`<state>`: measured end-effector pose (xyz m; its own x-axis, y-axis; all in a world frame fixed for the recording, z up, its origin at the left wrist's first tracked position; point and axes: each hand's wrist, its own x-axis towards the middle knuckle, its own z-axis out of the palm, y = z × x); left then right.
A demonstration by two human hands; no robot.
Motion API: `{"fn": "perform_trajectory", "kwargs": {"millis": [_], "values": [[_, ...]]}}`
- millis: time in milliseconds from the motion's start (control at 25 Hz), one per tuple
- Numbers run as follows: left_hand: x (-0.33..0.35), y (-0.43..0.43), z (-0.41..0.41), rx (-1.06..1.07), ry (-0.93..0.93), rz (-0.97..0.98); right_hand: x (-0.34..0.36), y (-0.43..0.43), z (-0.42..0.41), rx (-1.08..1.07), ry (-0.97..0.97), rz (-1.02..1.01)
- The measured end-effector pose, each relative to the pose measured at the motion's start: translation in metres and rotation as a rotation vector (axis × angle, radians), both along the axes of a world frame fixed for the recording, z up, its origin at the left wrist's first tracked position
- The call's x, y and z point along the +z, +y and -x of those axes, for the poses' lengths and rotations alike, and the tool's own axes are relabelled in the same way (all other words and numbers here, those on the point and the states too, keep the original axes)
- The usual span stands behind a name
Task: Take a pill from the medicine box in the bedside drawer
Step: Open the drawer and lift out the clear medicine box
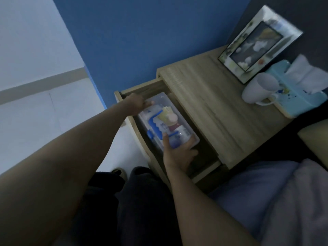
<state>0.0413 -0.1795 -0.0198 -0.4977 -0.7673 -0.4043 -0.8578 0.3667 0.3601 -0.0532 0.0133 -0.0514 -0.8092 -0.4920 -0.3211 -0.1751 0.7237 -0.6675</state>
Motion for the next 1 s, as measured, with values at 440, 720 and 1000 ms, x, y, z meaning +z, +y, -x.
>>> {"fn": "perform_trajectory", "kwargs": {"millis": [440, 720, 1000], "values": [[0.159, 0.048, -0.006, 0.158, -0.065, 0.256, 0.153, 0.03, 0.046, 0.193, 0.04, 0.227], [0.202, 0.055, 0.021, 0.223, 0.043, 0.238, 0.204, 0.011, 0.117, 0.346, 0.141, 0.266], [0.168, 0.023, 0.057, 0.269, 0.16, 0.115, 0.18, -0.037, 0.169, 0.39, 0.132, 0.192]]}}
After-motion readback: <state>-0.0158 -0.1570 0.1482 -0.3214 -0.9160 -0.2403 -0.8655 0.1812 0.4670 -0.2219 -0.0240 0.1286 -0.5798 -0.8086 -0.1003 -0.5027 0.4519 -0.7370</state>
